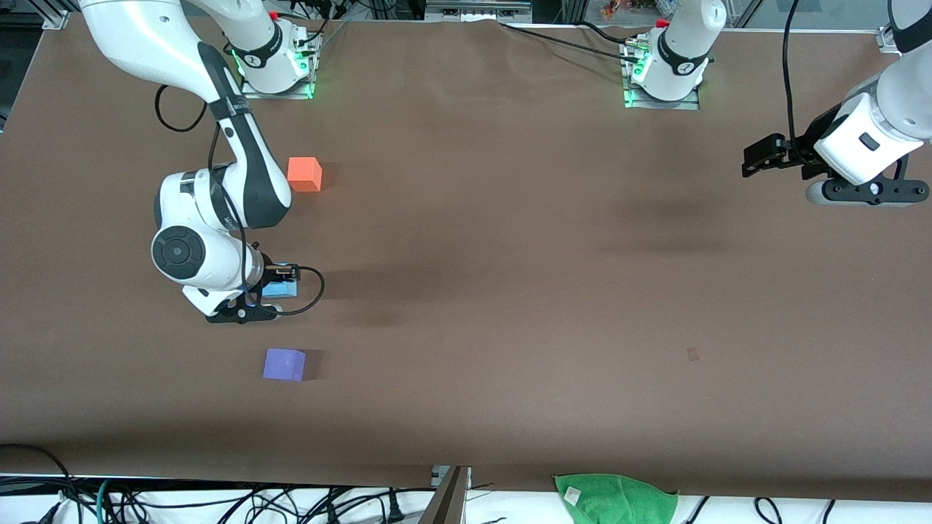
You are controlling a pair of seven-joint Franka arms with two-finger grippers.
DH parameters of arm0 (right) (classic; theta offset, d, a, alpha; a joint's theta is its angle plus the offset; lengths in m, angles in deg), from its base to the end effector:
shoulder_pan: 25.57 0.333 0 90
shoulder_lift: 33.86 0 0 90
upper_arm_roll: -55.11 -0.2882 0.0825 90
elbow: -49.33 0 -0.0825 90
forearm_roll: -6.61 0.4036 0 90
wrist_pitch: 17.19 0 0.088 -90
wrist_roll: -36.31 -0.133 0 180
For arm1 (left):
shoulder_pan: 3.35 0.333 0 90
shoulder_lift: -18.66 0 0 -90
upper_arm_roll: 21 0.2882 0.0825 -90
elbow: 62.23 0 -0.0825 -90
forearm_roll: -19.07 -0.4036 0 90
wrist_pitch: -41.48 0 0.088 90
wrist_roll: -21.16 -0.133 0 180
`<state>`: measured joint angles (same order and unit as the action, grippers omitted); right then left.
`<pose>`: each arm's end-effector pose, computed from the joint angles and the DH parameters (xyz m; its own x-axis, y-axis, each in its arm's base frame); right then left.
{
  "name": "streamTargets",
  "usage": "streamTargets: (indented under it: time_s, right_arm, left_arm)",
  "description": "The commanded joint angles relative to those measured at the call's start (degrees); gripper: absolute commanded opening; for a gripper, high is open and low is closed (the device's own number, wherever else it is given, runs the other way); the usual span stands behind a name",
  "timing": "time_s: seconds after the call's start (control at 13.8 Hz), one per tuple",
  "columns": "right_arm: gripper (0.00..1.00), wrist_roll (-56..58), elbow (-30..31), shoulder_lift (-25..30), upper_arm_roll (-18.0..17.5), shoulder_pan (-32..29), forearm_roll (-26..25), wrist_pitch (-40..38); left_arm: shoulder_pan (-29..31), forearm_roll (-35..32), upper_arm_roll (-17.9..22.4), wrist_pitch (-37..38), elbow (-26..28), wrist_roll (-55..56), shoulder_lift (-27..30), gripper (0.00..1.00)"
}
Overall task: Place blue block between orange and purple blocks
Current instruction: 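Carry the blue block with the right gripper toward the orange block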
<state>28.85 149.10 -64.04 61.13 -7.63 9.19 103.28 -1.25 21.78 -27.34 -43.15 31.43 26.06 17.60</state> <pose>0.6289 0.1382 0.2007 0.9858 0.0578 -0.1576 0.0647 -0.9971 0.0389 0.5582 -0.0477 0.5225 0.9839 0.0078 -0.1785 0.0141 -0.9993 0.0340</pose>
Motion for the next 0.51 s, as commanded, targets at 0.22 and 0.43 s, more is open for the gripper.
streamTargets:
  time_s: [0.22, 0.43]
  right_arm:
    - [0.28, 0.3, 14.6, 4.6, -0.1, 0.5, 1.4, 12.7]
    - [0.28, -0.1, 16.8, 5.0, -0.4, 0.6, 1.5, 15.1]
  left_arm:
    - [-0.1, 0.7, -0.2, 1.3, -1.7, -0.9, -0.6, 1.00]
    - [-0.1, 0.7, -0.2, 1.4, -1.7, -0.9, -0.7, 1.00]
